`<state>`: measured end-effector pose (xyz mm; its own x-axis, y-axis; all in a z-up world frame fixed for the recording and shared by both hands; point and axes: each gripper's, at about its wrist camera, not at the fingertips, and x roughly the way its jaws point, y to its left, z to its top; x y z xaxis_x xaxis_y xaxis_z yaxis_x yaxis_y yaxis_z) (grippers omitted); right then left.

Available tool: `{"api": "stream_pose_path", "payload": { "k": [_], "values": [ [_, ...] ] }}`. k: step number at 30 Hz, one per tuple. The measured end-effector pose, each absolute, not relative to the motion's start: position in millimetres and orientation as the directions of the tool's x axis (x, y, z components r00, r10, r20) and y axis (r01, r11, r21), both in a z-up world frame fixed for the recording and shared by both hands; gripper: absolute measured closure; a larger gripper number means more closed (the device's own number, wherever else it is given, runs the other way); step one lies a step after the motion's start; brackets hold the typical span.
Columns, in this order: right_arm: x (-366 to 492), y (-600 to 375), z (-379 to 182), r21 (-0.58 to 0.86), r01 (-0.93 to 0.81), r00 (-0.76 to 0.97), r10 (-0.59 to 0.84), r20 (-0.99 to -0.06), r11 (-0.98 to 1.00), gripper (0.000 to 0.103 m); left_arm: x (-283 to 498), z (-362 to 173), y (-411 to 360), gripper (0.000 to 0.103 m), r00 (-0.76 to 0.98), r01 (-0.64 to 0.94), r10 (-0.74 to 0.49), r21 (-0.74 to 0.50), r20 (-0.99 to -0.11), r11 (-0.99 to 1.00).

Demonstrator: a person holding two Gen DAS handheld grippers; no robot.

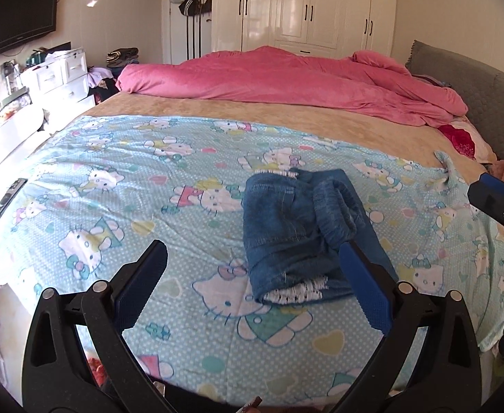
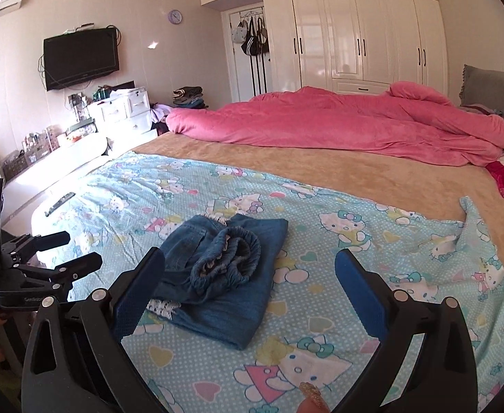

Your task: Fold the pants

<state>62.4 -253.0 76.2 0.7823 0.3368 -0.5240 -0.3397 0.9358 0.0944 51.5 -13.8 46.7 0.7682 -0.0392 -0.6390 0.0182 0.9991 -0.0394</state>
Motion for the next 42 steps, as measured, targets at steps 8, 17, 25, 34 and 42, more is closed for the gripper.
{"api": "stream_pose_path", "payload": {
  "k": [8,17,25,34,42],
  "values": [
    [34,-250,54,0.086,-0.335,0.756,0.322,-0.569,0.938,0.005,28,18,-16,0.009,0.729,0.013,-0.045,-0.052,-0.683,0.999],
    [21,-253,33,0.101,-0.308,0.737,0.304,-0.603,0.946,0.005,17,0,-19,0.009,0.695,0.037,-0.068,-0.059,-0.716,0.998],
    [19,-245,7,0.049,-0.291,0.729,0.255,-0.635,0.955,0.004,16,-17,-12,0.009,0.671,0.030,-0.086,-0.089,-0.737,0.996],
    [26,-239,-26,0.090,-0.261,0.665,0.247,-0.705,0.961,0.004,19,-27,-9,0.009,0.653,0.024,-0.093,-0.102,-0.752,0.995],
    [26,-241,-22,0.088,-0.261,0.676,0.247,-0.695,0.961,0.004,20,-29,-8,0.009,0.646,0.005,-0.075,-0.095,-0.760,0.995]
  ]
}}
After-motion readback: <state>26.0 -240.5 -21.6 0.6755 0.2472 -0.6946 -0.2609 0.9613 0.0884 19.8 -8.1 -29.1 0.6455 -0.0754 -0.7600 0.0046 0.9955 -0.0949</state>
